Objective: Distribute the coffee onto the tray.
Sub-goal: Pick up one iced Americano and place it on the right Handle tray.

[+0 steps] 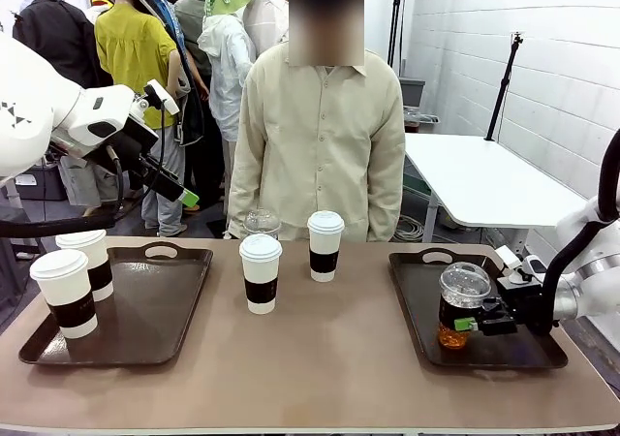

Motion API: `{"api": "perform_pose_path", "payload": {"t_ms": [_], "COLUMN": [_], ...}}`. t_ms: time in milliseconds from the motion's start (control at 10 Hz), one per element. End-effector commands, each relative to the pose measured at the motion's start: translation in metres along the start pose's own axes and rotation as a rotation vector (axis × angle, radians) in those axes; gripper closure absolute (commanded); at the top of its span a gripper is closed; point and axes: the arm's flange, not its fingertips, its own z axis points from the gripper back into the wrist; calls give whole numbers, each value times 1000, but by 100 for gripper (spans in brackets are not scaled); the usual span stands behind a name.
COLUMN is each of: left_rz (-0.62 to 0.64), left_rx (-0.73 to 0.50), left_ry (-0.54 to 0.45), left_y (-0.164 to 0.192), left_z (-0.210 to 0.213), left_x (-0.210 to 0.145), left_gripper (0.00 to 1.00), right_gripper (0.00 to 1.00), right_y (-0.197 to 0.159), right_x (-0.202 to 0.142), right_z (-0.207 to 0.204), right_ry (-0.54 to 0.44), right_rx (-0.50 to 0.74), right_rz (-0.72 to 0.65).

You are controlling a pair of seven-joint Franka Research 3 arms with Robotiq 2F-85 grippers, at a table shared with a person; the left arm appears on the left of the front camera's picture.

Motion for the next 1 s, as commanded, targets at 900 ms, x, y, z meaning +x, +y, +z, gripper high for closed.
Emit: {"api": "perform_pose_path", "payload": {"t_ms": [900], "left_rz": [4], "left_rx": [-4], "left_ry": [-2], "left_y": [1], "left_z": [-1], "left_x": [-1], "left_gripper": [0], "right_gripper": [0], "right_y": [35], "right_x": [-14], "right_z": [46], "right_ry": [41], "right_rx": [-86], "right_rz": [-93]}}
